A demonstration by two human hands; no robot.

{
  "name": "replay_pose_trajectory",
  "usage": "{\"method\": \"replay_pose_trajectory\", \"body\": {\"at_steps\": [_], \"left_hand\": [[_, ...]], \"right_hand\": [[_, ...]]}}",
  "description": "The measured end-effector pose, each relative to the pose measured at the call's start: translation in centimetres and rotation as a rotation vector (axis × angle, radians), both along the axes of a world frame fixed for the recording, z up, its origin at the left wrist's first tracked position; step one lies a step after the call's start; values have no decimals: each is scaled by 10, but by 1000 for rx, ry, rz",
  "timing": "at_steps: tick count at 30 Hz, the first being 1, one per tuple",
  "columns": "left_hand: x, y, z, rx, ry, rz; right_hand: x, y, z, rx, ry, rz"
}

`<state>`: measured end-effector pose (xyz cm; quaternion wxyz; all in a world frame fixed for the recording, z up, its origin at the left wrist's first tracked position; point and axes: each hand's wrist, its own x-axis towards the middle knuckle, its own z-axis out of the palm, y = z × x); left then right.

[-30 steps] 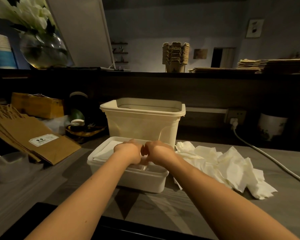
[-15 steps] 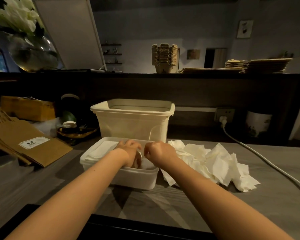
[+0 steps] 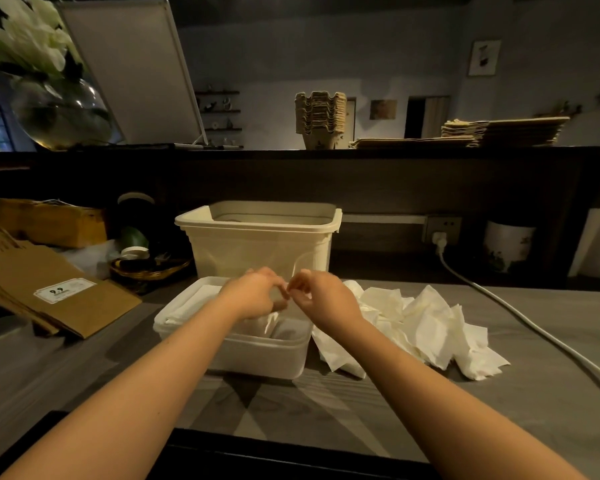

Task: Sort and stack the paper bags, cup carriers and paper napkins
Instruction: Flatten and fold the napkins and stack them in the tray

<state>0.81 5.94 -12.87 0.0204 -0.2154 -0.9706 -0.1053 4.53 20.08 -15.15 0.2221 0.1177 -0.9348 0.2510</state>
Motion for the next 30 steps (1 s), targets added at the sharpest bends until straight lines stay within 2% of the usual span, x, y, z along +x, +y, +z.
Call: {"method": "replay_pose_trajectory", "body": {"at_steps": [4, 8, 15, 17, 20, 26, 30], "left_hand": [[12, 25, 17, 265, 134, -105], [27, 63, 19, 342, 181, -210], [46, 117, -2, 432, 99, -311], [47, 124, -10, 492, 71, -308], [45, 133, -23, 620, 42, -265], [33, 138, -35, 842, -60, -162], [22, 140, -31, 942, -186, -74]], "right_hand": [[16, 32, -2, -49, 85, -42], [37, 71, -14, -30, 44, -91], [66, 113, -29, 100, -129, -46], [72, 116, -30, 116, -191, 13], [75, 118, -33, 244, -232, 44], [64, 112, -38, 597, 9, 56], [51, 108, -43, 621, 155, 99]]}}
